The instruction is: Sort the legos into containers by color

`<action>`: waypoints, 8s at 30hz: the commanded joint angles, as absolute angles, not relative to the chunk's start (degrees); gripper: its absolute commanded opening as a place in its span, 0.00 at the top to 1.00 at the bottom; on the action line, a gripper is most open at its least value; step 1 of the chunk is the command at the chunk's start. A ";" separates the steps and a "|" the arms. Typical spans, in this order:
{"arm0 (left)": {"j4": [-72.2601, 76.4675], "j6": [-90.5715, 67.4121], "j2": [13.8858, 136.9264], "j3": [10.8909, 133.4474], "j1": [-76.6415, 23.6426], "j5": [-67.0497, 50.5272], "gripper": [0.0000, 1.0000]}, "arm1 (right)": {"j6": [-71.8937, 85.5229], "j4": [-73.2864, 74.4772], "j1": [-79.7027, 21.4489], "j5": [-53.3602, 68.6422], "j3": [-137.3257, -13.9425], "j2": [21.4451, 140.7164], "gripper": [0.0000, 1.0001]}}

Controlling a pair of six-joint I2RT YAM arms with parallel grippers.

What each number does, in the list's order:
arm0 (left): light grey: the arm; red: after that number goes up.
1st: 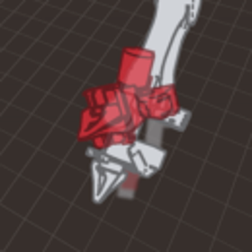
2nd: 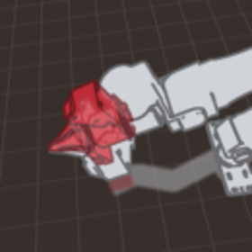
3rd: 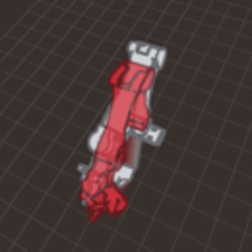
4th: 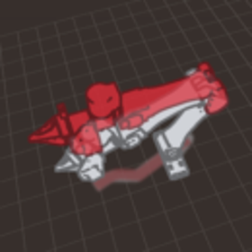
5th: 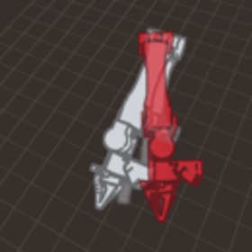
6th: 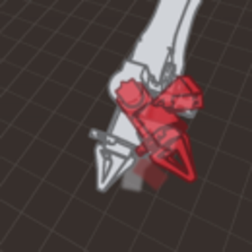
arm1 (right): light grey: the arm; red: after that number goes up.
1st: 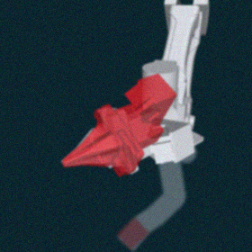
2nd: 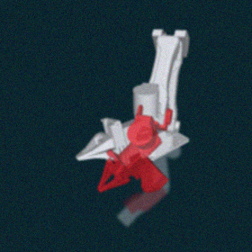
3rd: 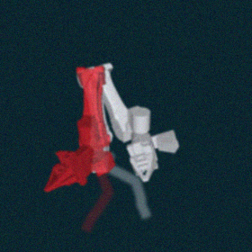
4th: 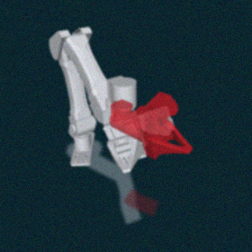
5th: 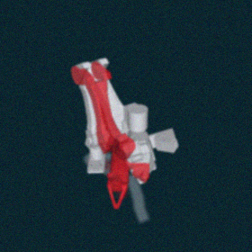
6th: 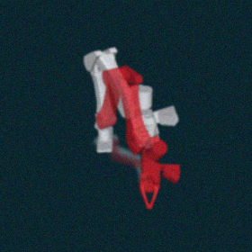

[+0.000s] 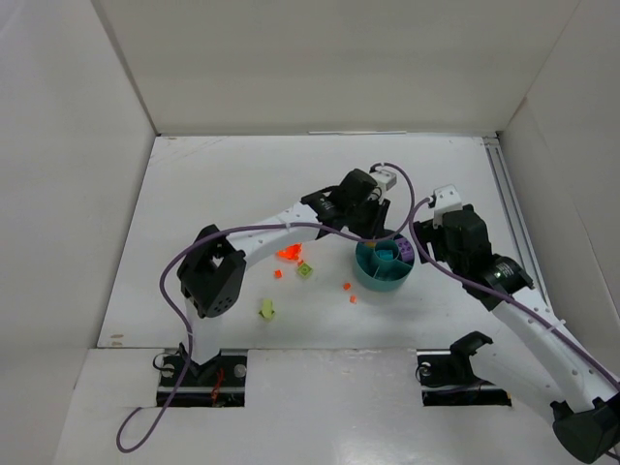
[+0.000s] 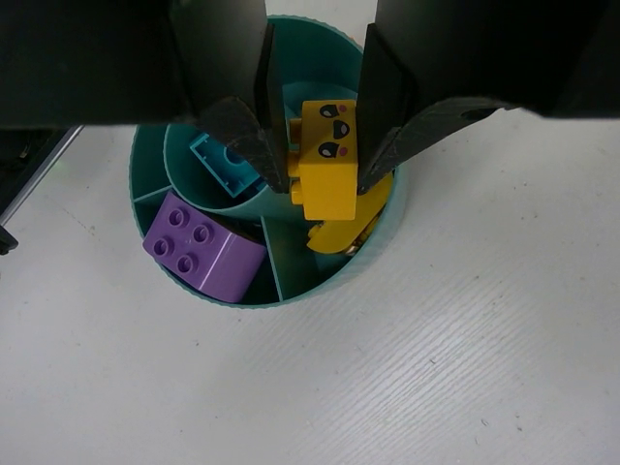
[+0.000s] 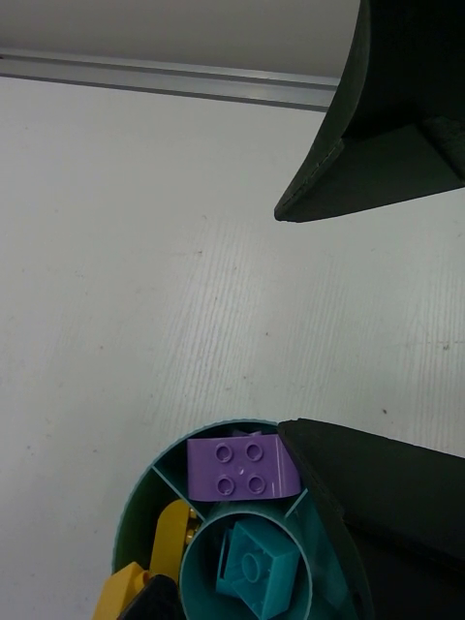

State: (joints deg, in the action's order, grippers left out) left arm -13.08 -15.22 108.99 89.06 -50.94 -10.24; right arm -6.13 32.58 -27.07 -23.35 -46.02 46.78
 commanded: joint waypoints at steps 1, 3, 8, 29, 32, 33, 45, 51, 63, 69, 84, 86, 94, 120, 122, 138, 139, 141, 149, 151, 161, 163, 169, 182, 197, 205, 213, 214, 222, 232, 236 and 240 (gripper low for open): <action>-13.45 -14.77 108.11 91.23 -51.24 -9.76 0.70 | -5.36 31.38 -26.81 -22.68 -47.20 46.41 0.13; -13.45 -14.77 107.58 91.23 -51.24 -10.28 0.60 | -5.36 30.85 -26.81 -22.68 -46.68 46.41 0.13; -14.58 -14.77 107.58 91.23 -51.24 -11.07 0.50 | -5.36 30.85 -26.81 -22.68 -46.67 46.41 0.13; -17.91 -31.59 74.02 67.08 -41.67 15.09 0.00 | -19.14 23.22 -45.13 -16.17 -51.93 52.53 0.10; -26.17 -39.70 68.32 63.65 -39.91 22.14 0.00 | -21.09 19.18 -54.88 -15.47 -52.65 58.34 0.10; -28.45 -44.77 67.07 61.20 -38.68 23.11 0.00 | -22.49 16.46 -57.28 -15.47 -53.43 62.80 0.10; -40.17 -60.64 43.00 43.08 -38.14 22.68 0.00 | -32.61 -3.15 -71.81 5.79 -59.50 87.17 0.10; -40.17 -61.79 36.04 41.66 -37.62 22.68 0.00 | -34.28 -5.71 -71.81 8.52 -64.15 96.84 0.10; -38.50 -59.33 39.63 41.84 -37.62 22.68 0.00 | -34.28 -6.42 -72.33 8.00 -69.08 106.52 0.10; -37.88 -58.71 39.03 41.84 -37.62 22.15 0.00 | -33.76 -6.42 -72.33 9.66 -69.79 107.67 0.20; -37.35 -58.18 37.79 40.78 -37.62 21.62 0.00 | -33.75 -4.57 -72.33 13.71 -68.12 108.72 0.35; -37.35 -58.18 37.79 40.78 -37.62 21.62 0.00 | -34.28 -3.78 -72.33 14.32 -68.12 108.72 0.35; -36.83 -58.18 38.32 40.78 -37.62 21.62 0.00 | -35.07 -2.72 -72.33 13.72 -67.59 108.72 0.43; -29.36 -52.48 44.11 40.78 -37.62 16.27 0.00 | -22.08 6.48 -65.58 -8.25 -51.36 74.29 0.82; -28.22 -52.47 45.35 40.78 -37.62 15.74 0.00 | -20.66 8.95 -64.17 -11.32 -48.88 66.91 0.81; -27.16 -51.42 49.92 39.64 -37.62 11.34 0.00 | -7.21 33.57 -51.50 -16.51 -46.66 55.89 0.77; -27.16 -51.42 49.92 39.64 -37.62 11.34 0.00 | -7.21 33.57 -50.89 -17.31 -46.67 56.68 0.77; -26.64 -51.42 50.45 39.64 -37.62 11.34 0.00 | -7.21 32.88 -50.89 -17.31 -46.67 57.30 0.77; -26.63 -50.37 50.98 39.64 -37.62 11.34 0.00 | -7.21 32.87 -50.89 -18.46 -48.43 58.45 0.73; -26.63 -50.36 50.98 39.64 -37.62 11.34 0.00 | -7.21 33.40 -50.89 -18.98 -48.43 59.15 0.73; -26.63 -50.36 51.50 39.64 -37.62 11.34 0.00 | -7.73 33.93 -50.89 -18.98 -50.10 62.40 0.70; -26.63 -49.84 51.50 39.64 -37.62 11.34 0.00 | -7.73 34.54 -50.89 -18.98 -51.23 62.40 0.70; -26.63 -49.83 51.50 39.64 -37.62 11.34 0.00 | -8.43 37.00 -50.89 -19.51 -53.08 64.42 0.67; -26.63 -49.31 50.98 39.64 -37.62 11.34 0.00 | -11.68 41.04 -50.89 -21.88 -57.66 66.09 0.67; -26.10 -49.39 52.03 39.64 -37.62 11.34 0.00 | -16.44 29.71 -50.89 -18.80 -61.00 72.42 0.66; -26.63 -49.39 52.03 39.64 -37.62 11.34 0.00 | -14.68 30.23 -50.89 -21.88 -61.52 74.97 0.58; -27.25 -49.39 52.03 39.64 -37.62 11.87 0.00 | -13.62 30.85 -50.89 -22.06 -61.52 75.50 0.38; -27.25 -49.39 52.03 39.64 -37.62 11.87 0.00 | -13.62 30.85 -50.89 -22.06 -61.52 75.50 0.38; -28.83 -50.45 52.03 39.64 -37.62 10.81 0.00 | -14.23 29.80 -50.89 -20.13 -61.00 74.27 0.38; -33.48 -57.29 52.65 36.12 -37.62 5.45 0.00 | -13.45 26.02 -50.89 -20.73 -60.29 66.80 0.15; -35.77 -62.22 53.70 33.41 -38.23 3.52 0.00 | -11.61 23.47 -50.28 -24.43 -56.96 60.49 0.00; -36.47 -68.10 54.75 31.11 -40.52 1.93 0.03 | -9.32 23.47 -48.08 -26.46 -54.59 57.13 0.00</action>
